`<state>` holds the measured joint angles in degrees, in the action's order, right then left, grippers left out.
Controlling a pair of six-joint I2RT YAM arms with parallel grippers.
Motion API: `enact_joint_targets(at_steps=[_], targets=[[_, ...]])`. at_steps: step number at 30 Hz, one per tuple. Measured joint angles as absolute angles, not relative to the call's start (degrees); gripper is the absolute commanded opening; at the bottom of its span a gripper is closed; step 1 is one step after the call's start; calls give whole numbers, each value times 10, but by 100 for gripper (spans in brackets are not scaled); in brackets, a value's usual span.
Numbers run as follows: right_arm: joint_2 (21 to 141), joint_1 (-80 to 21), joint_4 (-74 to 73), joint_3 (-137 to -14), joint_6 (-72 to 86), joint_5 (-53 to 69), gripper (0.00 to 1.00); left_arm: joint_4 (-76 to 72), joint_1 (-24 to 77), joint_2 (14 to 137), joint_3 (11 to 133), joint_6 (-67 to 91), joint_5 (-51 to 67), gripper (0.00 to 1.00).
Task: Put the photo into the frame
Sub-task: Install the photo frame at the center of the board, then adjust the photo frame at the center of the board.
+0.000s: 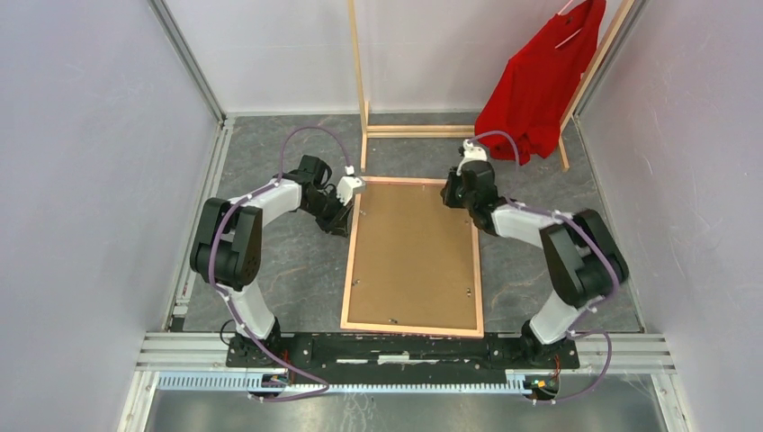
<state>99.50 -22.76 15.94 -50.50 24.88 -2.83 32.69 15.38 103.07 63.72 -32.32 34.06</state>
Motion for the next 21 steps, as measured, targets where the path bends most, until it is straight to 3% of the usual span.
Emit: enact_joint_targets(at_steps=[3,6,14,21], targets=[[908,-227,152,-454,246,-61,57,330,154,1014,615,-335,316,26],[819,-223,140,-397,245,-94,66,331,157,991,587,-351,293,26],[699,-210,91,-235,261,-128,71,298,195,945,529,-379,227,26],[645,-209,69,-180,288,-87,72,283,199,934,515,-380,224,26]])
